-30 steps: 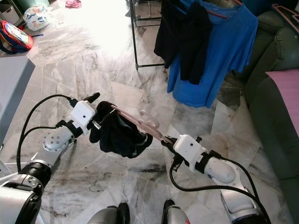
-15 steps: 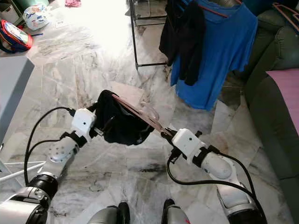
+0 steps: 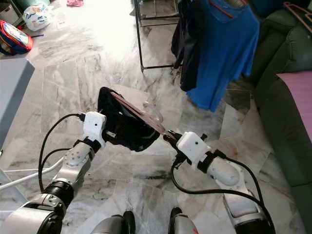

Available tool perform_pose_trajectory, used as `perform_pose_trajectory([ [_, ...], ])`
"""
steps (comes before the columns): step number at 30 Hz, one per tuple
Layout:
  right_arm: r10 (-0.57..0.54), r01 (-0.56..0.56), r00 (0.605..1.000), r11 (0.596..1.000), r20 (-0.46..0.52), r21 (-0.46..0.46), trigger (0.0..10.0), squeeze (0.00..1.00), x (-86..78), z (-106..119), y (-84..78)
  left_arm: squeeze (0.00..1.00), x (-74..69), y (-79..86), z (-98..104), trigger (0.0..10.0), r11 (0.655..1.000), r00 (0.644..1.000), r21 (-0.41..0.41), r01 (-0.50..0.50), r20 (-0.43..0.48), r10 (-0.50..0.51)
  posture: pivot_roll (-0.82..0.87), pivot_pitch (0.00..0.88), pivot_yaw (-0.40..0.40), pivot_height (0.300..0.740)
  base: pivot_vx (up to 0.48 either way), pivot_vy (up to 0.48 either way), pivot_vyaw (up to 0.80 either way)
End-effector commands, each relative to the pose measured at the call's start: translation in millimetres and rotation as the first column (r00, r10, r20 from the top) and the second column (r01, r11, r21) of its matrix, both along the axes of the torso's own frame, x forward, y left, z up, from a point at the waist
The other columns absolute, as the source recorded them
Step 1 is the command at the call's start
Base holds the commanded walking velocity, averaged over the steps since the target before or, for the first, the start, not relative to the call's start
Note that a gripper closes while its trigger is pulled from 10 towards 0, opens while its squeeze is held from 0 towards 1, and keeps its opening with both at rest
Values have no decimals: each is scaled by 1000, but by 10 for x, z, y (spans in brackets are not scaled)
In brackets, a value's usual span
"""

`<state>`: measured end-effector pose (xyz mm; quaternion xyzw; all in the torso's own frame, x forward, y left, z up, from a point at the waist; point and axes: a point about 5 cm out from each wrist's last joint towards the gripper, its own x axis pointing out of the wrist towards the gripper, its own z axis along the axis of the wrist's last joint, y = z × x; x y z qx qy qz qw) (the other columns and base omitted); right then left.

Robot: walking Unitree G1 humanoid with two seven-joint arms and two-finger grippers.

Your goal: Hang hanger

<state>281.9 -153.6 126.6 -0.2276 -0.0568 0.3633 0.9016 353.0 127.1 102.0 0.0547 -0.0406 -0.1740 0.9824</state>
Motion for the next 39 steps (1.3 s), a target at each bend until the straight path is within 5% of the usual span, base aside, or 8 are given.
perform_pose_trajectory([
  [1, 29, -30, 999, 999, 25, 29, 10000, 0, -41, 67, 56, 0, -8, 35, -53, 10000, 1000, 999, -14, -28, -34, 27, -39, 258, 62, 740, 0, 0, 0],
  [9, 49, -49, 999, 998, 6, 44, 10000, 0, -103, 62, 118, 0, 22, 92, -30, 9961, 994, 994, -7, -106, -28, 106, -44, 262, 62, 740, 0, 0, 0],
  [11, 52, -53, 999, 998, 6, 47, 10000, 0, -113, 75, 128, 0, 25, 106, -36, 7961, 993, 993, -6, -116, -35, 116, -45, 262, 62, 740, 0, 0, 0],
  [12, 55, -55, 998, 997, 6, 48, 10000, 0, -122, 88, 135, 0, 26, 117, -41, 4549, 992, 992, -4, -124, -38, 123, -48, 263, 63, 740, 0, 0, 0],
  [14, 55, -56, 998, 997, 6, 49, 10000, 0, -124, 91, 136, 0, 27, 120, -41, 4549, 992, 991, -1, -126, -38, 126, -48, 263, 63, 740, 0, 0, 0],
  [15, 55, -55, 998, 997, 7, 49, 10000, 0, -127, 98, 135, 0, 27, 121, -42, 2431, 992, 991, 1, -128, -39, 128, -50, 263, 63, 740, 0, 0, 0],
  [18, 55, -55, 998, 997, 9, 49, 10000, 0, -130, 111, 135, 0, 29, 124, -45, 0, 991, 990, 3, -132, -41, 132, -51, 263, 63, 740, 0, 0, 0],
  [39, 66, -67, 998, 997, 14, 47, 10000, 0, -142, 168, 188, 0, 71, 173, -26, 0, 981, 980, 20, -194, -51, 194, -61, 260, 64, 740, 0, 0, 0],
])
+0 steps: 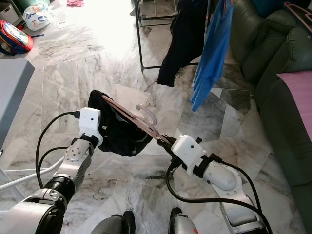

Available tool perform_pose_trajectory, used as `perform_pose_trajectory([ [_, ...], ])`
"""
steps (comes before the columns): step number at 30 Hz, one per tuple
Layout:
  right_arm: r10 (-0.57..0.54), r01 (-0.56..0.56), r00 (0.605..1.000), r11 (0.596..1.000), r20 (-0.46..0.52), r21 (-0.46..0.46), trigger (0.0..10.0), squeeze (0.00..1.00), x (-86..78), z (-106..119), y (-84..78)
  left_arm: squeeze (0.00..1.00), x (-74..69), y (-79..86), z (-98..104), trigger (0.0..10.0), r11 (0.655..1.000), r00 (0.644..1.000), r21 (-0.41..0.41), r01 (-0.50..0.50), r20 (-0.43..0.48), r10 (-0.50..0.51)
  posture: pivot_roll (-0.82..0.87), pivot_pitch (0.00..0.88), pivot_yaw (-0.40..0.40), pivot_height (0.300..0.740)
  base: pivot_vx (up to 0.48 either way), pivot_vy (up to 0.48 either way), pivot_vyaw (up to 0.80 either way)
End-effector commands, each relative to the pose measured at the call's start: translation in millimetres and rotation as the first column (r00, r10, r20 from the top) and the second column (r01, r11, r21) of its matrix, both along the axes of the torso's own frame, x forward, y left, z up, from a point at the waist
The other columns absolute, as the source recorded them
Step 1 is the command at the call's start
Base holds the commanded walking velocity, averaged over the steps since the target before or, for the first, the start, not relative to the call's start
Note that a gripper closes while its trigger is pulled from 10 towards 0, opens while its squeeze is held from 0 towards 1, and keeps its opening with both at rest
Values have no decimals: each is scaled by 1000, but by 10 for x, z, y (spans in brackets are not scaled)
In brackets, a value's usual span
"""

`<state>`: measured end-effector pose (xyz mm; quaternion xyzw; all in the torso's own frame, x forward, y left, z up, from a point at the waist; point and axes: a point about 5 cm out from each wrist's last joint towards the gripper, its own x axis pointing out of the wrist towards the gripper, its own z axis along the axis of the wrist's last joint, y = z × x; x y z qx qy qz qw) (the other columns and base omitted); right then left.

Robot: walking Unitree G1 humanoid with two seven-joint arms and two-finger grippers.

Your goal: Hang hanger

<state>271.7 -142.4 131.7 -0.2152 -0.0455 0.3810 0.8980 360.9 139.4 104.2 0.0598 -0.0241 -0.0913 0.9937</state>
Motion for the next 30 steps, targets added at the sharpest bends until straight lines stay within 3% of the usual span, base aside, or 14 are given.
perform_pose_trajectory([
  [1, 35, -36, 998, 999, 50, 37, 10000, 0, -41, 118, 80, 0, -6, 49, -48, 0, 1000, 999, 3, -30, -32, 30, -61, 260, 64, 740, 0, 0, 0],
  [17, 42, -44, 998, 998, 44, 39, 10000, 0, -54, 106, 118, 0, 18, -33, -39, 0, 999, 998, -13, -48, -44, 48, -62, 256, 65, 740, 0, 0, 0],
  [30, 45, -47, 998, 998, 42, 37, 10000, 0, -42, 92, 125, 0, 7, 66, -76, 0, 995, 993, -26, -99, -66, 97, -53, 252, 63, 740, 0, 0, 0],
])
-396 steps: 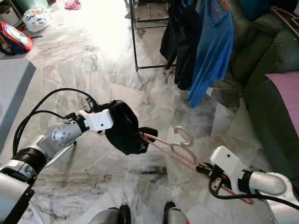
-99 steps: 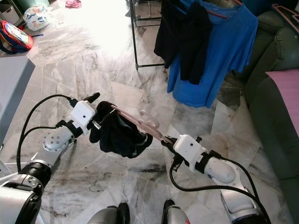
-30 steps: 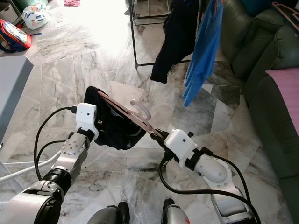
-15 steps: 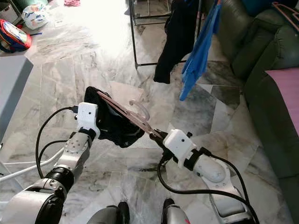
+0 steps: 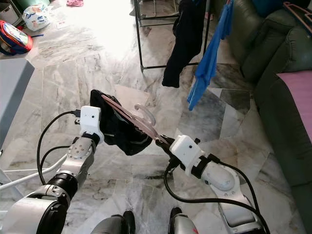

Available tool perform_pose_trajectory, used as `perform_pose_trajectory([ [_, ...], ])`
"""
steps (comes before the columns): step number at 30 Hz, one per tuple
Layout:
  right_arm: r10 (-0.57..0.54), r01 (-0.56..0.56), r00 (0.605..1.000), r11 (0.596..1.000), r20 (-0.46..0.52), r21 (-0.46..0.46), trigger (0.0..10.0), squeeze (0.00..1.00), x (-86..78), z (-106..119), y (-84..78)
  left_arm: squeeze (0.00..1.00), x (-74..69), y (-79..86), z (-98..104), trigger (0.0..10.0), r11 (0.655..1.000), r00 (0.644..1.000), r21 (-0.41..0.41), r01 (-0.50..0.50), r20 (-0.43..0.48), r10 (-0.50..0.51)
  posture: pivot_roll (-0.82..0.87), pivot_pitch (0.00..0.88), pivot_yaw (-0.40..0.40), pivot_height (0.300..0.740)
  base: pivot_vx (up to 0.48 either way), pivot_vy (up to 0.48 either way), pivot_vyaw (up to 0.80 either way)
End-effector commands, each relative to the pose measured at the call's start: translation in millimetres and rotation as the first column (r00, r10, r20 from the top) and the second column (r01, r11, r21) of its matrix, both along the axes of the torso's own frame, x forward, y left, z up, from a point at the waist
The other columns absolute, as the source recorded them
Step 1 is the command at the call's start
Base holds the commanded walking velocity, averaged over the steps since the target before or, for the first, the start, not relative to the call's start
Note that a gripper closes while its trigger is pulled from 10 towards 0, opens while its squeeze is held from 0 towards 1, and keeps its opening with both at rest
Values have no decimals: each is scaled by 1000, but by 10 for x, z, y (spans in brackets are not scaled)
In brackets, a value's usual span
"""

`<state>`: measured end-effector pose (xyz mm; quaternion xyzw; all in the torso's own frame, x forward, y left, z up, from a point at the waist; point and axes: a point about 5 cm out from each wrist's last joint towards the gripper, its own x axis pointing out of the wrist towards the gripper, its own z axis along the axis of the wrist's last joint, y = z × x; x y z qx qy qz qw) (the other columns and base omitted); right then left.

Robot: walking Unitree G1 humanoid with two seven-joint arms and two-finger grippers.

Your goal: Hang hanger

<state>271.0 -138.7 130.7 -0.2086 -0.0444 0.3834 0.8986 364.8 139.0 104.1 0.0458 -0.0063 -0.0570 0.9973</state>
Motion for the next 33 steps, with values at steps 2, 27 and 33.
perform_pose_trajectory([
  [2, 39, -40, 998, 999, 46, 26, 10000, 0, -27, 91, 82, 0, -20, 71, -20, 0, 1000, 1000, -6, -24, 6, 24, -52, 251, 61, 740, 0, 0, 0],
  [27, 27, -27, 1000, 999, -1, 32, 10000, 0, -29, -39, 66, 0, -35, 73, 366, 0, 1000, 958, 13, 13, 287, -16, -30, 261, 57, 740, 0, 0, 0],
  [33, 23, -23, 1000, 999, -5, 37, 10000, 0, -31, -38, 45, 0, -24, 124, 394, 0, 1000, 956, 9, -12, 293, 8, -33, 261, 56, 740, 0, 0, 0],
])
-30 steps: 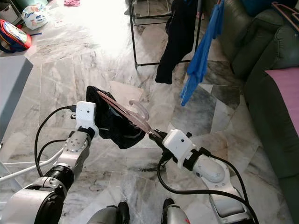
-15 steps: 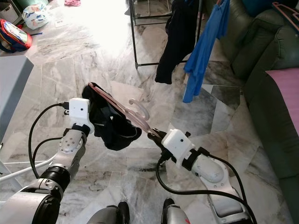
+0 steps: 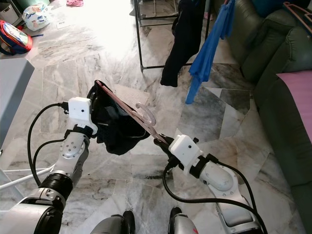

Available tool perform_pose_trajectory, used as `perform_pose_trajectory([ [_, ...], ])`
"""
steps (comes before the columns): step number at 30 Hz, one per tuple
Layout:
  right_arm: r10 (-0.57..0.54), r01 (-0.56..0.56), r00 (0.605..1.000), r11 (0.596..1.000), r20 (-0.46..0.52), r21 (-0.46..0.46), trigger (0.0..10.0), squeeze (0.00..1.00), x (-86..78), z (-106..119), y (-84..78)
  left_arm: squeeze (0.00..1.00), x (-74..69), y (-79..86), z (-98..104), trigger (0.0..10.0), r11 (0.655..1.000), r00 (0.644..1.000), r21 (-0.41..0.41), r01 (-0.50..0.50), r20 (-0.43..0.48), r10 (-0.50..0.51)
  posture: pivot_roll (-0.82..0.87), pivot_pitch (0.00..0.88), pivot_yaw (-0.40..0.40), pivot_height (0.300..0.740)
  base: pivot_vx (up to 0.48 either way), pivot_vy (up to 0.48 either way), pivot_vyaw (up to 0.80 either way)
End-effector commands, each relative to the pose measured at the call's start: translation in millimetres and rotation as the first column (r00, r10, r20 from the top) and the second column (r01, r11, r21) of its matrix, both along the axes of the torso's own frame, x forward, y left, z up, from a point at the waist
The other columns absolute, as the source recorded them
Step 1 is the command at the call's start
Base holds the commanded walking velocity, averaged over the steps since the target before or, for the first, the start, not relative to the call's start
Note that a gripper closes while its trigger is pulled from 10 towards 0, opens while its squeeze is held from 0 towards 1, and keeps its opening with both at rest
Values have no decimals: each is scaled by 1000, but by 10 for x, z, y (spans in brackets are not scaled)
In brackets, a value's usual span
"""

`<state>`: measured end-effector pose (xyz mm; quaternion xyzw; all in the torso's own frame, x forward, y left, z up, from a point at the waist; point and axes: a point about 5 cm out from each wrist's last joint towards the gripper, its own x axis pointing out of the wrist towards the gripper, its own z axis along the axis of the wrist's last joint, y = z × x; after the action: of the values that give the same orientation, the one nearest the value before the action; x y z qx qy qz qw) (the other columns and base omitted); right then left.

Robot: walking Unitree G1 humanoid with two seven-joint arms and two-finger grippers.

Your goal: Hang hanger

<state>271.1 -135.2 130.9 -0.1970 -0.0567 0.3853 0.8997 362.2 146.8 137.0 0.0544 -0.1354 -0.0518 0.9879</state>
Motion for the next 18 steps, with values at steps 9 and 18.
perform_pose_trajectory([
  [9, 16, -16, 999, 1000, -41, 5, 10000, 0, -53, -79, -9, 0, 36, 39, 190, 0, 1000, 996, -4, -21, 84, 21, -31, 261, 54, 740, 0, 0, 0],
  [18, 16, -16, 997, 1000, -81, 1, 10000, 0, -64, -126, -45, 0, 45, 19, 327, 0, 1000, 989, 6, 0, 151, -1, -29, 262, 55, 740, 0, 0, 0],
])
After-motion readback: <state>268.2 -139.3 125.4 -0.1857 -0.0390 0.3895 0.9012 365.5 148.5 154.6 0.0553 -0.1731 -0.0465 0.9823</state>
